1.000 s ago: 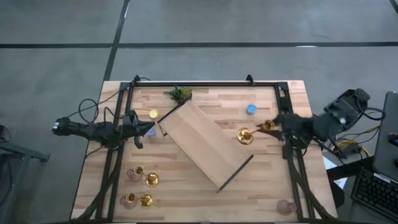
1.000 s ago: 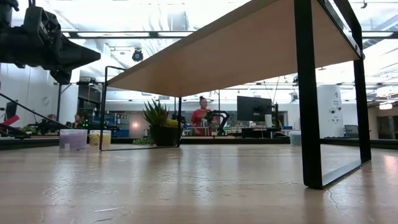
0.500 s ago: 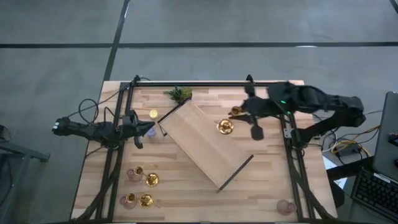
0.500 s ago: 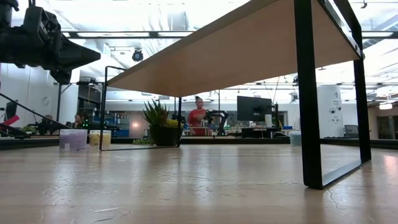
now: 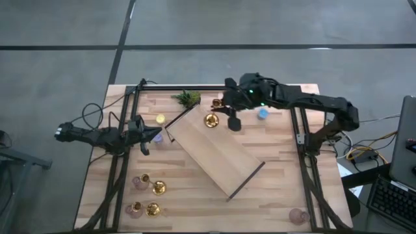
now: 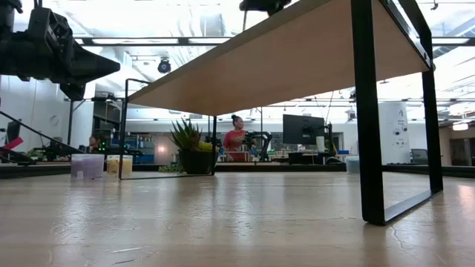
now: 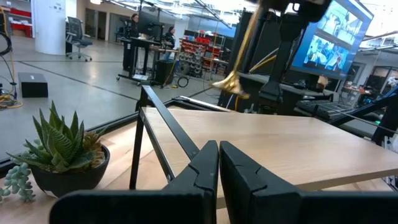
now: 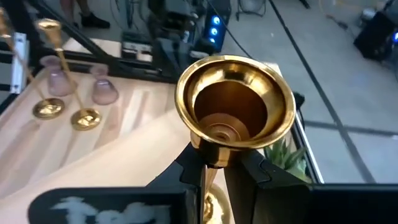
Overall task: Pick & Place candle stick holders
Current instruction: Put the top right gold candle holder on the shelf
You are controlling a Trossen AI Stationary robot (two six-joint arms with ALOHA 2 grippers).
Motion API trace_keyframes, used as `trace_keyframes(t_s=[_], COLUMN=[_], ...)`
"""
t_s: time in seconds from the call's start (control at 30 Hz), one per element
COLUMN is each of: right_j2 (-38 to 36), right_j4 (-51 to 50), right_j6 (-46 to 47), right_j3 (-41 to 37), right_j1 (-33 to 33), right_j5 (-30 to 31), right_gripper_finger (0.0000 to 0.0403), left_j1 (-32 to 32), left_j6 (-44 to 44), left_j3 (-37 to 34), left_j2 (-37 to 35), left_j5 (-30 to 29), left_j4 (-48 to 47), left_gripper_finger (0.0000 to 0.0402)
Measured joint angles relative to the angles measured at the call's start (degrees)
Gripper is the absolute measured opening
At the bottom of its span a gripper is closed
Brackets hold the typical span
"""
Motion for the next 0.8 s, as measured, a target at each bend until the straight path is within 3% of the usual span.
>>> trace_keyframes(t_s=[0.3,0.8], right_j2=[4.0,6.1], right_j4=[2.2,3.2], right_j6=[4.9,6.1], right_j3=[0.0,0.0], right_j1=[-4.9,-5.2], right_j5=[-2.9,-5.6], right_gripper_finger=[0.0034,0.0041], left_j1=[0.0,0.0], left_j6=[0.0,0.0], left_j3=[0.0,0.0], left_j2=[0.0,0.0], left_j5=[0.0,0.0], left_j4=[0.0,0.0], left_gripper_finger=[0.0019,0.0019])
